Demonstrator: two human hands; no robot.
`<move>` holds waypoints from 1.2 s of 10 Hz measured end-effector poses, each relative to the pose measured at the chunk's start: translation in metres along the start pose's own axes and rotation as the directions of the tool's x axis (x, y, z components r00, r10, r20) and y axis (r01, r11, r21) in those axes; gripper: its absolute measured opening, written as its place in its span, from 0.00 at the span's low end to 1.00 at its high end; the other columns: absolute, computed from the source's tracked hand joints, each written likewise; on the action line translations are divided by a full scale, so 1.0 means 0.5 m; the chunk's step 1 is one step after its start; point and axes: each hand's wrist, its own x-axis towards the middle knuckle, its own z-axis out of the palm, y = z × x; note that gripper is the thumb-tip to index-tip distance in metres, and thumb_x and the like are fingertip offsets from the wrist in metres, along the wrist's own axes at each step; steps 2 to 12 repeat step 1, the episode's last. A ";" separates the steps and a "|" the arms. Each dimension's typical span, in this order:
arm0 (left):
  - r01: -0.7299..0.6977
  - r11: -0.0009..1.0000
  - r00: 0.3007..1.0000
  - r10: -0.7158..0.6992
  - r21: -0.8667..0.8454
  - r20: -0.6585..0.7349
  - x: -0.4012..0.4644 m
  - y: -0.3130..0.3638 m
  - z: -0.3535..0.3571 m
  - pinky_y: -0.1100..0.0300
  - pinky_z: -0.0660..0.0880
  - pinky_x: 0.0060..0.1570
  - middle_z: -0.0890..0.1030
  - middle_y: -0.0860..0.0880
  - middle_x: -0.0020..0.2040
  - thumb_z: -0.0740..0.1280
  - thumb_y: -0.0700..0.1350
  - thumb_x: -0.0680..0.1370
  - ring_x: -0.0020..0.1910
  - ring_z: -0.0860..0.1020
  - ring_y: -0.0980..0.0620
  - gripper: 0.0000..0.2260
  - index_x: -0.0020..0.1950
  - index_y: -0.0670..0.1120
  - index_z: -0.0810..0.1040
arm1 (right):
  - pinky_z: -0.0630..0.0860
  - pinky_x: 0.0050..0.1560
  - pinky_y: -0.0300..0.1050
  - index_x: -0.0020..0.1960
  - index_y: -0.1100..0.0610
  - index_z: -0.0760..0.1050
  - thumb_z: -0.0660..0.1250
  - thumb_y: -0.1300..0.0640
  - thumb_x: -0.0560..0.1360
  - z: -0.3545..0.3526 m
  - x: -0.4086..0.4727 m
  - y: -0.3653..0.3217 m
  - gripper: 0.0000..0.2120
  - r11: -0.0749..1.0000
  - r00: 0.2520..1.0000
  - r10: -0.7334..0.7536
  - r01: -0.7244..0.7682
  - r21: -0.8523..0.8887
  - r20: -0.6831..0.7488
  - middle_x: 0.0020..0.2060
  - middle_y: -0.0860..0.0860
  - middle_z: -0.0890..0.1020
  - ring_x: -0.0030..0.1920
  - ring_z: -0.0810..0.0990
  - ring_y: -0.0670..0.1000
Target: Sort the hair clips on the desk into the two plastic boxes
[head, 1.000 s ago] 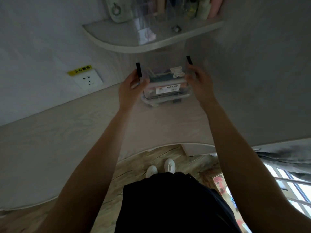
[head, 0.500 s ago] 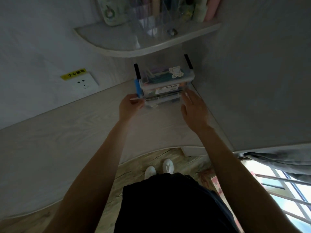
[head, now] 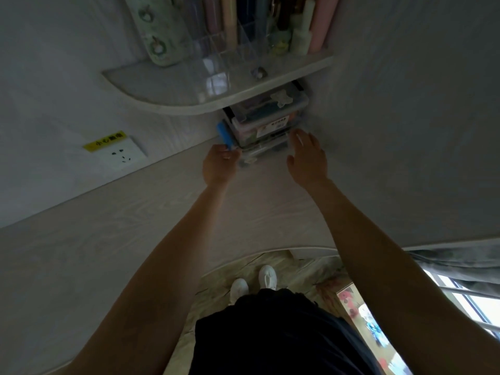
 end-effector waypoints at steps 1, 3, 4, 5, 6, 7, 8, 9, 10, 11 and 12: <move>0.021 0.994 1.000 -0.019 -0.104 0.020 -0.003 -0.009 -0.004 0.56 0.76 0.53 0.81 0.46 0.55 0.68 0.54 0.73 0.54 0.79 0.46 0.16 0.56 0.45 0.76 | 0.59 0.72 0.56 0.75 0.55 0.52 0.59 0.55 0.78 0.006 -0.009 0.005 0.29 0.995 1.000 -0.022 0.024 0.094 -0.020 0.75 0.53 0.58 0.74 0.56 0.58; 0.021 0.994 1.000 -0.019 -0.104 0.020 -0.003 -0.009 -0.004 0.56 0.76 0.53 0.81 0.46 0.55 0.68 0.54 0.73 0.54 0.79 0.46 0.16 0.56 0.45 0.76 | 0.59 0.72 0.56 0.75 0.55 0.52 0.59 0.55 0.78 0.006 -0.009 0.005 0.29 0.995 1.000 -0.022 0.024 0.094 -0.020 0.75 0.53 0.58 0.74 0.56 0.58; 0.021 0.994 1.000 -0.019 -0.104 0.020 -0.003 -0.009 -0.004 0.56 0.76 0.53 0.81 0.46 0.55 0.68 0.54 0.73 0.54 0.79 0.46 0.16 0.56 0.45 0.76 | 0.59 0.72 0.56 0.75 0.55 0.52 0.59 0.55 0.78 0.006 -0.009 0.005 0.29 0.995 1.000 -0.022 0.024 0.094 -0.020 0.75 0.53 0.58 0.74 0.56 0.58; 0.021 0.994 1.000 -0.019 -0.104 0.020 -0.003 -0.009 -0.004 0.56 0.76 0.53 0.81 0.46 0.55 0.68 0.54 0.73 0.54 0.79 0.46 0.16 0.56 0.45 0.76 | 0.59 0.72 0.56 0.75 0.55 0.52 0.59 0.55 0.78 0.006 -0.009 0.005 0.29 0.995 1.000 -0.022 0.024 0.094 -0.020 0.75 0.53 0.58 0.74 0.56 0.58; 0.021 0.994 1.000 -0.019 -0.104 0.020 -0.003 -0.009 -0.004 0.56 0.76 0.53 0.81 0.46 0.55 0.68 0.54 0.73 0.54 0.79 0.46 0.16 0.56 0.45 0.76 | 0.59 0.72 0.56 0.75 0.55 0.52 0.59 0.55 0.78 0.006 -0.009 0.005 0.29 0.995 1.000 -0.022 0.024 0.094 -0.020 0.75 0.53 0.58 0.74 0.56 0.58; 0.021 0.994 1.000 -0.019 -0.104 0.020 -0.003 -0.009 -0.004 0.56 0.76 0.53 0.81 0.46 0.55 0.68 0.54 0.73 0.54 0.79 0.46 0.16 0.56 0.45 0.76 | 0.59 0.72 0.56 0.75 0.55 0.52 0.59 0.55 0.78 0.006 -0.009 0.005 0.29 0.995 1.000 -0.022 0.024 0.094 -0.020 0.75 0.53 0.58 0.74 0.56 0.58; 0.021 0.994 1.000 -0.019 -0.104 0.020 -0.003 -0.009 -0.004 0.56 0.76 0.53 0.81 0.46 0.55 0.68 0.54 0.73 0.54 0.79 0.46 0.16 0.56 0.45 0.76 | 0.59 0.72 0.56 0.75 0.55 0.52 0.59 0.55 0.78 0.006 -0.009 0.005 0.29 0.995 1.000 -0.022 0.024 0.094 -0.020 0.75 0.53 0.58 0.74 0.56 0.58; 0.021 0.994 1.000 -0.019 -0.104 0.020 -0.003 -0.009 -0.004 0.56 0.76 0.53 0.81 0.46 0.55 0.68 0.54 0.73 0.54 0.79 0.46 0.16 0.56 0.45 0.76 | 0.59 0.72 0.56 0.75 0.55 0.52 0.59 0.55 0.78 0.006 -0.009 0.005 0.29 0.995 1.000 -0.022 0.024 0.094 -0.020 0.75 0.53 0.58 0.74 0.56 0.58; 0.021 0.994 1.000 -0.019 -0.104 0.020 -0.003 -0.009 -0.004 0.56 0.76 0.53 0.81 0.46 0.55 0.68 0.54 0.73 0.54 0.79 0.46 0.16 0.56 0.45 0.76 | 0.59 0.72 0.56 0.75 0.55 0.52 0.59 0.55 0.78 0.006 -0.009 0.005 0.29 0.995 1.000 -0.022 0.024 0.094 -0.020 0.75 0.53 0.58 0.74 0.56 0.58; 0.021 0.994 1.000 -0.019 -0.104 0.020 -0.003 -0.009 -0.004 0.56 0.76 0.53 0.81 0.46 0.55 0.68 0.54 0.73 0.54 0.79 0.46 0.16 0.56 0.45 0.76 | 0.59 0.72 0.56 0.75 0.55 0.52 0.59 0.55 0.78 0.006 -0.009 0.005 0.29 0.995 1.000 -0.022 0.024 0.094 -0.020 0.75 0.53 0.58 0.74 0.56 0.58; 0.021 0.994 1.000 -0.019 -0.104 0.020 -0.003 -0.009 -0.004 0.56 0.76 0.53 0.81 0.46 0.55 0.68 0.54 0.73 0.54 0.79 0.46 0.16 0.56 0.45 0.76 | 0.59 0.72 0.56 0.75 0.55 0.52 0.59 0.55 0.78 0.006 -0.009 0.005 0.29 0.995 1.000 -0.022 0.024 0.094 -0.020 0.75 0.53 0.58 0.74 0.56 0.58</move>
